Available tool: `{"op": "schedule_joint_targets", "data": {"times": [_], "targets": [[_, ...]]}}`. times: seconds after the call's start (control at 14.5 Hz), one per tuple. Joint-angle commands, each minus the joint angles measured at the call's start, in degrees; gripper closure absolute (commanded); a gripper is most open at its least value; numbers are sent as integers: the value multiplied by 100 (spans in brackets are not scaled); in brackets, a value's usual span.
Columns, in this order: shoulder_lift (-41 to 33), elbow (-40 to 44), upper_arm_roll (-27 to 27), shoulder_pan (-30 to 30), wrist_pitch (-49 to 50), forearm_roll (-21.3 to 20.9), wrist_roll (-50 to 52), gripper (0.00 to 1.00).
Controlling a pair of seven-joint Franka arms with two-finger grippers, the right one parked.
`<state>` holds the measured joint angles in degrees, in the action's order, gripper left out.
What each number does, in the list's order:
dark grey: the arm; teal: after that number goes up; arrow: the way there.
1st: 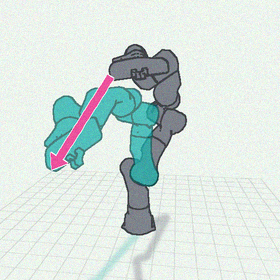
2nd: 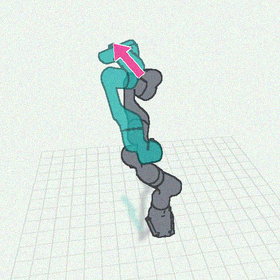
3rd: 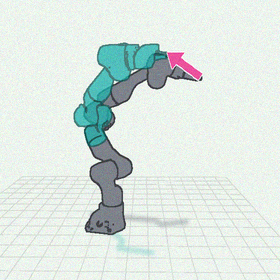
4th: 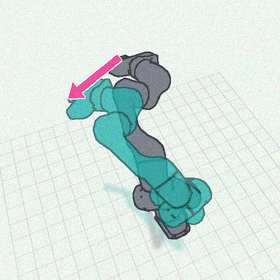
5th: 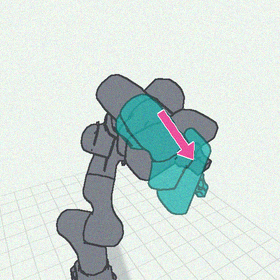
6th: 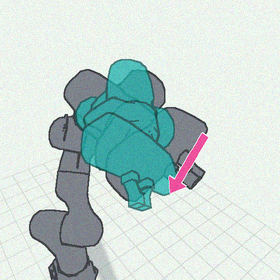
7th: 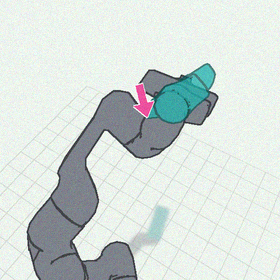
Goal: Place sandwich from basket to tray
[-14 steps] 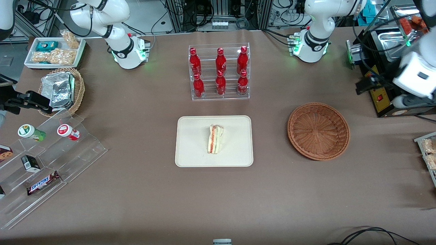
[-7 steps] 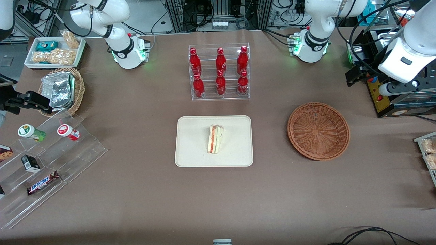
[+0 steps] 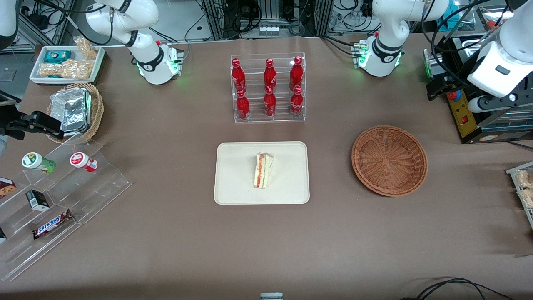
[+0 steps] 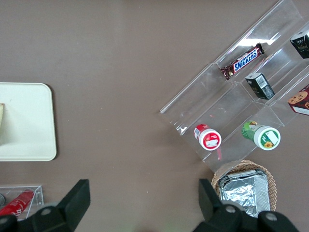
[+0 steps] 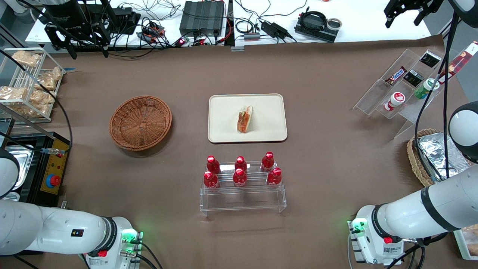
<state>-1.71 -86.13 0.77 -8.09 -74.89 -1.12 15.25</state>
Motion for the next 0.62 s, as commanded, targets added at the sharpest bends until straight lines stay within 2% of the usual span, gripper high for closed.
{"op": "schedule_joint_targets", "data": {"times": [0.0,0.34,0.55], "targets": [[-92,35,-60,-44,45,15,-5,0],[-48,176,-68,-18,27,-3,-75,0],[-40,62,-51,-18,-385,6,-75,0]]}}
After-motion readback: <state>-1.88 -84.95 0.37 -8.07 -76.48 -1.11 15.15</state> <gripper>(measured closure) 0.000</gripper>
